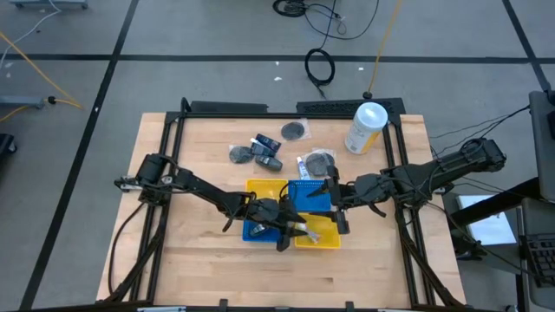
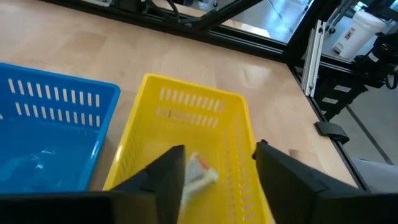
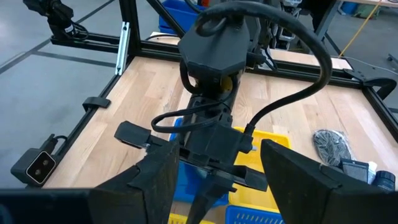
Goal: Pick & Place Travel size toiletries
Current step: Put the black hairbrush into the top yellow basket
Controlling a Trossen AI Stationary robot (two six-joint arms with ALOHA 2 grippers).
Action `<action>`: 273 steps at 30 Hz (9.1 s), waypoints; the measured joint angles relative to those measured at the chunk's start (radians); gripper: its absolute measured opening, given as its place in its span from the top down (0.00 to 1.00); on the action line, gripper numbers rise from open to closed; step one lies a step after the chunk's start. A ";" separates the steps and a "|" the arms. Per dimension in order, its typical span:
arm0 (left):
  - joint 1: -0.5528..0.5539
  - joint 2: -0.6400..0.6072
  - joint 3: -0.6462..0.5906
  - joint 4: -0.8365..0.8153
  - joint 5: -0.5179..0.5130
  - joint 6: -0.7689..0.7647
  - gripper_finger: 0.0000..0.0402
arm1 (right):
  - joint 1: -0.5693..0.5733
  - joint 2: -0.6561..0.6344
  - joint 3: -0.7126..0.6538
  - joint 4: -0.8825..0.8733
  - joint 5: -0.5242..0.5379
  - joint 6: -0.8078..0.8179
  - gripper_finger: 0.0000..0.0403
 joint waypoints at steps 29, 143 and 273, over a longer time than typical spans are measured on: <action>0.033 -0.268 0.000 -0.413 -0.195 0.015 0.39 | -0.502 0.016 -0.217 -0.156 0.102 0.327 0.52; 0.042 -0.267 0.000 -0.404 -0.304 0.008 0.39 | -0.602 0.143 -0.250 0.048 0.049 0.231 0.98; 0.113 -0.439 -0.005 -0.983 -0.200 -0.081 0.98 | -0.172 -0.085 -0.249 0.361 0.105 -0.037 0.70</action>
